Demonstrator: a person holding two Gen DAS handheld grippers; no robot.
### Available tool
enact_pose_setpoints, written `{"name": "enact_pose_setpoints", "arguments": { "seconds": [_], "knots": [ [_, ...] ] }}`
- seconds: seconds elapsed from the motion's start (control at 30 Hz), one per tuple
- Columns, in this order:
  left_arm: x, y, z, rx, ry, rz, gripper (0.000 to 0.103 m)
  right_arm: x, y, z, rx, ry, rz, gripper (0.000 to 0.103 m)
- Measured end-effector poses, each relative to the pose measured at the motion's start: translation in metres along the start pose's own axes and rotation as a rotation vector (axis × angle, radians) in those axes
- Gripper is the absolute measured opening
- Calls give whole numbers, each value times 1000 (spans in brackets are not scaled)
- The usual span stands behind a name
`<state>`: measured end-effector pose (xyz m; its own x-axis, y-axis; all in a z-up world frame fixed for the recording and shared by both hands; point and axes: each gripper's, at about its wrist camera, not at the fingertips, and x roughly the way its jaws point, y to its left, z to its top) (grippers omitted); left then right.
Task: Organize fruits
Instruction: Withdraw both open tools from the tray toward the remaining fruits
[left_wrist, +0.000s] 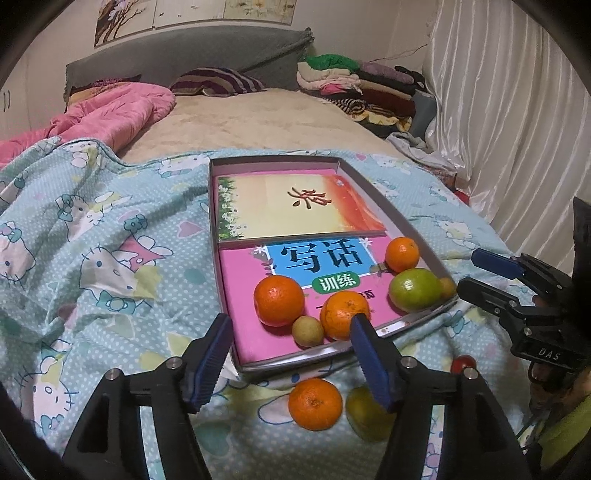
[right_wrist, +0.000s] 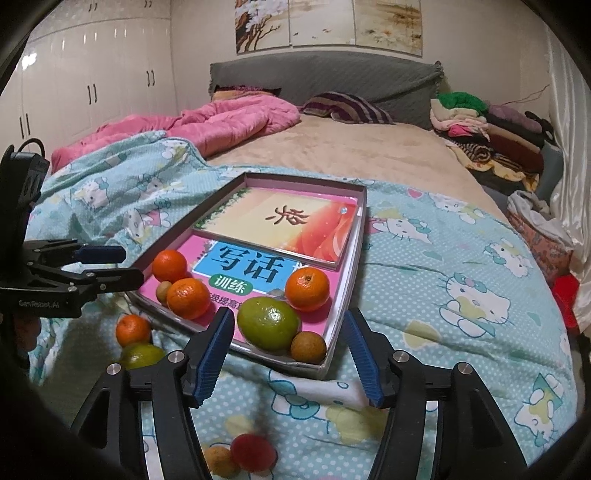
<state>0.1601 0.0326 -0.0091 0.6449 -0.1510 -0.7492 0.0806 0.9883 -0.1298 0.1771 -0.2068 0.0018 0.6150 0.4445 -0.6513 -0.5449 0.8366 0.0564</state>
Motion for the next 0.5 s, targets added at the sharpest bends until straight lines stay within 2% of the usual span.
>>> {"name": "enact_pose_setpoints", "arguments": {
  "seconds": [0.1, 0.5],
  "knots": [
    [-5, -3, -3, 1, -9, 0, 73, -6, 1, 0, 12, -13, 5, 66],
    [-23, -14, -20, 8, -23, -29, 77, -32, 1, -5, 48, -55, -19, 66]
  ]
}}
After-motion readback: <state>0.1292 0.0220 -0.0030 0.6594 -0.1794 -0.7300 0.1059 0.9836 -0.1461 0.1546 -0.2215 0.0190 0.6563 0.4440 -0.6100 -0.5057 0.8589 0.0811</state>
